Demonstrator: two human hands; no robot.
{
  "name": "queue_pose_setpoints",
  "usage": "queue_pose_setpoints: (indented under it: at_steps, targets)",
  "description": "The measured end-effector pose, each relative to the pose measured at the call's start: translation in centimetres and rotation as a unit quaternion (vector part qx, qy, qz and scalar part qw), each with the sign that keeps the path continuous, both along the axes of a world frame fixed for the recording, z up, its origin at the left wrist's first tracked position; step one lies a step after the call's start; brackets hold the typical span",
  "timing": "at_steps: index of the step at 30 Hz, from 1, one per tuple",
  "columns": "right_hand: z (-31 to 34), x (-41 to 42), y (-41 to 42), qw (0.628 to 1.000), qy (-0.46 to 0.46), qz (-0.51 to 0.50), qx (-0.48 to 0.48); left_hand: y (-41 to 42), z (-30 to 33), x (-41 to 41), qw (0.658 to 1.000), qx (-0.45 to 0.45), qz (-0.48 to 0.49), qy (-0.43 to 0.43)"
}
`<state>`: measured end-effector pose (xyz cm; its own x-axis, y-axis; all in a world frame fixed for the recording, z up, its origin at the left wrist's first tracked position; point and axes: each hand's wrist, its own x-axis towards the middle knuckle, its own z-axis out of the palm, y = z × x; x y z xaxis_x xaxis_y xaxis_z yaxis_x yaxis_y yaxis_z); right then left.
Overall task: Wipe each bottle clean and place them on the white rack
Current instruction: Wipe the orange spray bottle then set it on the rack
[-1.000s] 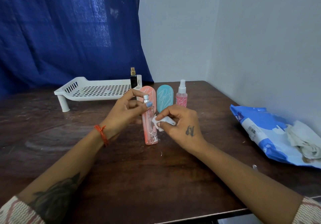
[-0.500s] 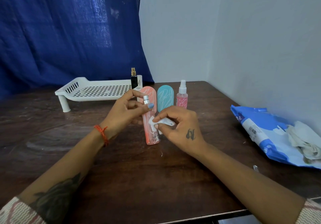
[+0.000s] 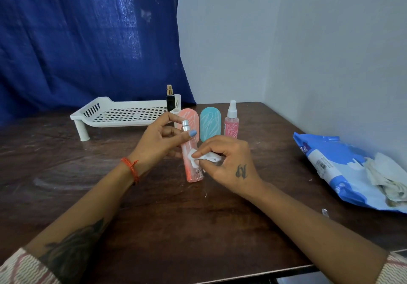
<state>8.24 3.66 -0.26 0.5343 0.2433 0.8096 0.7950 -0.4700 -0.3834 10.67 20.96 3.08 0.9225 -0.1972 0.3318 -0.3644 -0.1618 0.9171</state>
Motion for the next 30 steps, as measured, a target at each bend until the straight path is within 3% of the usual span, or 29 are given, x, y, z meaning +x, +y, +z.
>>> queue_pose_setpoints:
  at_steps: [6, 11, 17, 24, 30]
  targets:
    - [-0.12, 0.18, -0.15, 0.999, -0.027, -0.038, -0.001, -0.03, 0.08, -0.06, 1.0, -0.007, 0.0, 0.005]
    - [-0.25, -0.3, 0.34, 0.995, -0.074, -0.001, -0.063, -0.11, 0.02, -0.11, 1.0, -0.014, 0.0, 0.006]
    - [-0.04, -0.47, 0.09, 0.997, -0.041, 0.009, -0.057, -0.04, 0.03, -0.22, 1.0, -0.012, -0.002, 0.013]
    - [-0.05, 0.1, -0.06, 0.999, -0.006, -0.054, -0.003, 0.05, 0.13, -0.11, 0.999, -0.026, -0.01, 0.027]
    - [0.16, -0.12, -0.08, 1.0, 0.021, -0.002, 0.01, 0.02, 0.12, -0.18, 0.998, -0.049, -0.033, 0.034]
